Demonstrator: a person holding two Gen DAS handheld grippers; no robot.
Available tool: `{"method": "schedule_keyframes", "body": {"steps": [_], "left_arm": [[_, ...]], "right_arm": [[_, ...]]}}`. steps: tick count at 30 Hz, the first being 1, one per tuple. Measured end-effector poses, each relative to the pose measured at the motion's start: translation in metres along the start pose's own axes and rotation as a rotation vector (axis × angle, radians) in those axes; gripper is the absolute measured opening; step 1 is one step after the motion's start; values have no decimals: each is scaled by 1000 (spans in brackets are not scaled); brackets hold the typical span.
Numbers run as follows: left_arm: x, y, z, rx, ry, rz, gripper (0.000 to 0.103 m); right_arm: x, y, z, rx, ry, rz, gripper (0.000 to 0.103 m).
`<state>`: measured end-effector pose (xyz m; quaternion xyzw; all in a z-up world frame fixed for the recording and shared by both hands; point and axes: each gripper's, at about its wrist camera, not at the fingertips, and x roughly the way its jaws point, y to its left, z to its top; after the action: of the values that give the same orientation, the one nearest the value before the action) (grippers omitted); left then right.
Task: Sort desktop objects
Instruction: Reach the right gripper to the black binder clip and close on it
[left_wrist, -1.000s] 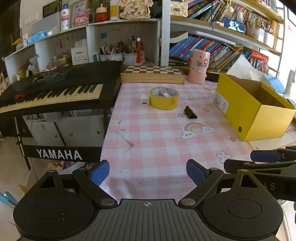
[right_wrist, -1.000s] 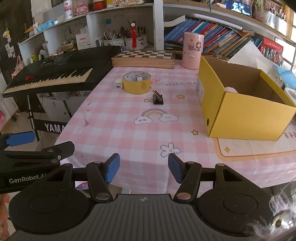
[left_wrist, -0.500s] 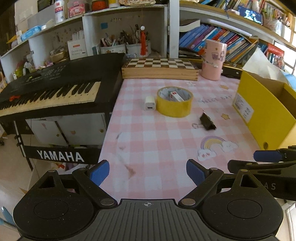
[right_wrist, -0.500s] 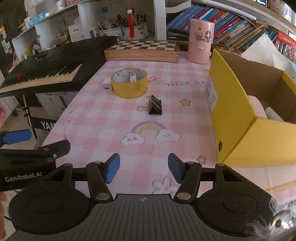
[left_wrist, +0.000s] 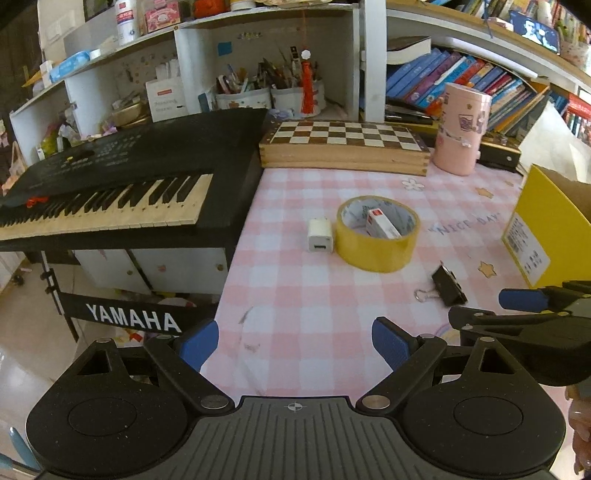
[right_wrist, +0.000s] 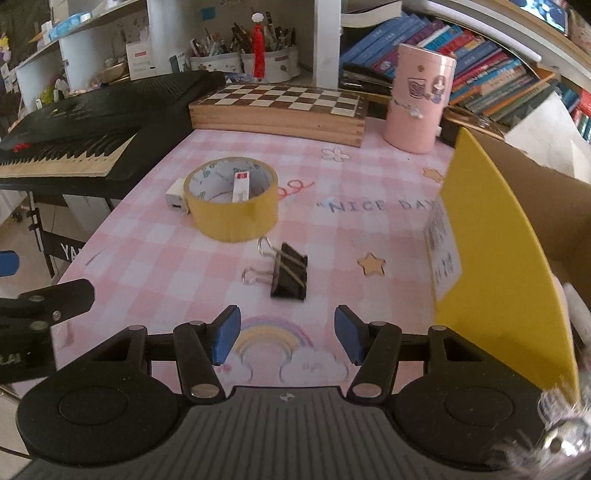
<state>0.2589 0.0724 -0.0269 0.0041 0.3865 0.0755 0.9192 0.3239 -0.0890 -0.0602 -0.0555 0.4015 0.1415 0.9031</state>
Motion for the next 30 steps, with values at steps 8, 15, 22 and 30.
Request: {"method": "schedule_keyframes", "body": {"steps": [8,15,22,30], "left_arm": [[16,-4,16,12,14,14,92],[31,-10,27,21,23,-13,92],[50,-25,39,35,19,-62,92],[80,-38,58,39,2,-93,92]], "right_arm": [[33,1,21,-64,-15,3,42],[39,4,31,-133,-61,27,12],[24,-13,41,-91,-113,46,2],[15,-31,37,-33,-59,61,2]]}}
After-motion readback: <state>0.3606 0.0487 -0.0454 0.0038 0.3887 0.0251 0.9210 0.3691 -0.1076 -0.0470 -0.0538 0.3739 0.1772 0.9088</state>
